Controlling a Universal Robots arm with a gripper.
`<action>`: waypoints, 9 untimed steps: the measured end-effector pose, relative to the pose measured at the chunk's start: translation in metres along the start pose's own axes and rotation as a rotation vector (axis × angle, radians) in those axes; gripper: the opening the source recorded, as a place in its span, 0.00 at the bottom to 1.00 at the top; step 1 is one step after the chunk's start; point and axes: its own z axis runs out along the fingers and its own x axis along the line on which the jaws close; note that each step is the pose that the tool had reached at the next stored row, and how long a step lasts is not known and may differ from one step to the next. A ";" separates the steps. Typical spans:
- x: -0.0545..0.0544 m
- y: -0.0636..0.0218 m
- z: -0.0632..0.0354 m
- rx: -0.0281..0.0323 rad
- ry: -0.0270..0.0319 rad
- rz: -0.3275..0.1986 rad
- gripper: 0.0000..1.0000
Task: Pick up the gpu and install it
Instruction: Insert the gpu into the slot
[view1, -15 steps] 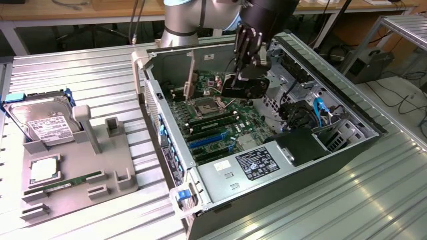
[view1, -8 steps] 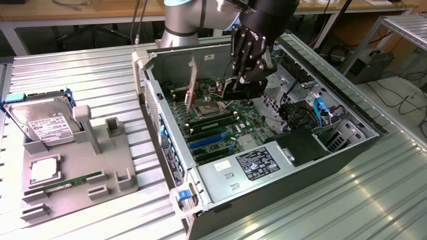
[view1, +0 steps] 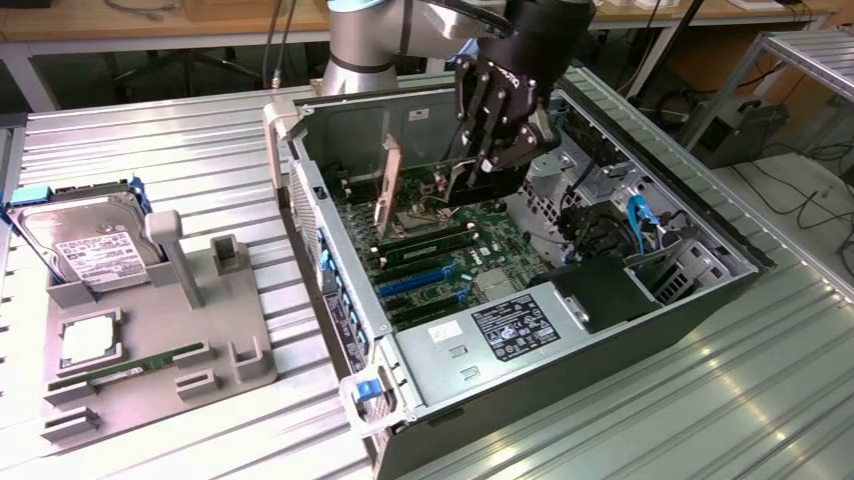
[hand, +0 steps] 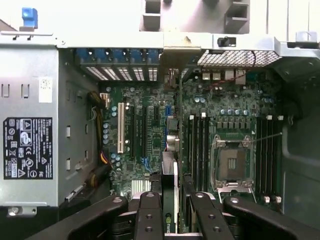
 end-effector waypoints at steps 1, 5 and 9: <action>0.000 0.0000 0.0005 0.0000 0.0011 -0.016 0.26; 0.001 0.0000 0.0051 0.0003 0.0051 -0.084 0.26; 0.001 -0.0004 0.0114 0.0014 0.0025 -0.064 0.26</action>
